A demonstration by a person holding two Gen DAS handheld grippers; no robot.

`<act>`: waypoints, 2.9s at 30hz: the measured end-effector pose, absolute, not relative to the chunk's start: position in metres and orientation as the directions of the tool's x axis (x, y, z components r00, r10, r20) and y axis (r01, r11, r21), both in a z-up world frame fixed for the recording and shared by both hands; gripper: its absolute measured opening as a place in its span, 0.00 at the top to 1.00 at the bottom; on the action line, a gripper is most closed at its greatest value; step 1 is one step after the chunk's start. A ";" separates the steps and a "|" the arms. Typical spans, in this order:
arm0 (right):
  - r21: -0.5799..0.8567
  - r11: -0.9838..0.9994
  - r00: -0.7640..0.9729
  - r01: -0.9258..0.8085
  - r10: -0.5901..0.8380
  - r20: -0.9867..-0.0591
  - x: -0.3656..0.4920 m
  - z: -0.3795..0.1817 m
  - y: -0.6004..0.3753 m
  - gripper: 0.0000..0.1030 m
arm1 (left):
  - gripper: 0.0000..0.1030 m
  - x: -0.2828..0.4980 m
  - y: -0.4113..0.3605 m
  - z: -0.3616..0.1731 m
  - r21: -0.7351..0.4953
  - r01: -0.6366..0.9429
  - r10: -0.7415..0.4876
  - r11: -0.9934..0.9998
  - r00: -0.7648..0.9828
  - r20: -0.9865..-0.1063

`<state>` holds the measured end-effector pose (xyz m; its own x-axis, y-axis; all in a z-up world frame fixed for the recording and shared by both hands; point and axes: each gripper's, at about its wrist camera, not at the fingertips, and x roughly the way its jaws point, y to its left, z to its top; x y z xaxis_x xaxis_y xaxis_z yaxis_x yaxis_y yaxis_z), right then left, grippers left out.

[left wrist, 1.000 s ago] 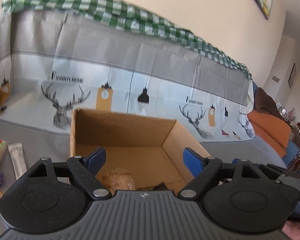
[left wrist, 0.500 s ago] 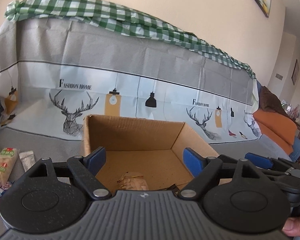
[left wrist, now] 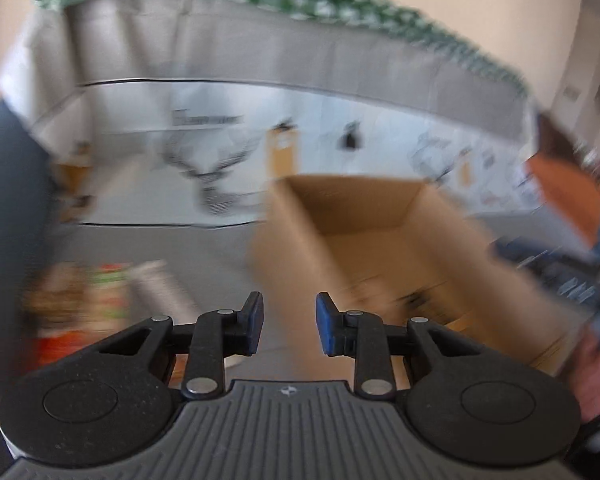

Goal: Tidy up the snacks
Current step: 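Move both tools back from the box to the snack pile, then grasp the yellow cartoon bar with the left tool while the right tool grasps the silver stick pack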

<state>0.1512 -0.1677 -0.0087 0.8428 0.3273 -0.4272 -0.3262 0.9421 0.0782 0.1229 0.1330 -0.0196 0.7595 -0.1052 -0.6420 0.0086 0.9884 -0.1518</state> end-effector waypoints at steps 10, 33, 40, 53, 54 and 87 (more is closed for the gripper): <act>0.114 0.882 0.774 -0.458 0.458 -0.436 0.135 -0.010 -0.111 0.62 | 0.68 0.097 0.237 -0.068 -0.211 -0.360 0.062 0.909 0.616 -0.785; 0.171 0.781 0.638 -0.601 0.598 -0.485 0.121 -0.035 -0.011 0.59 | 0.80 0.107 0.238 -0.120 0.008 -0.337 0.135 0.942 0.355 -0.925; 0.182 0.762 0.607 -0.621 0.615 -0.504 0.119 -0.049 0.019 0.59 | 0.88 0.108 0.241 -0.110 -0.063 -0.373 0.106 0.926 0.415 -0.904; 0.170 0.856 0.633 -0.488 0.481 -0.607 0.174 -0.093 0.075 0.48 | 0.87 0.112 0.247 -0.116 -0.125 -0.382 0.044 0.915 0.406 -0.913; 0.162 0.865 0.633 -0.475 0.464 -0.620 0.180 -0.098 0.079 0.47 | 0.86 0.112 0.247 -0.117 -0.127 -0.383 0.043 0.915 0.404 -0.914; 0.136 0.829 0.564 -0.542 0.479 -0.672 0.147 -0.087 0.055 0.81 | 0.86 0.112 0.243 -0.115 -0.125 -0.372 0.043 0.920 0.413 -0.910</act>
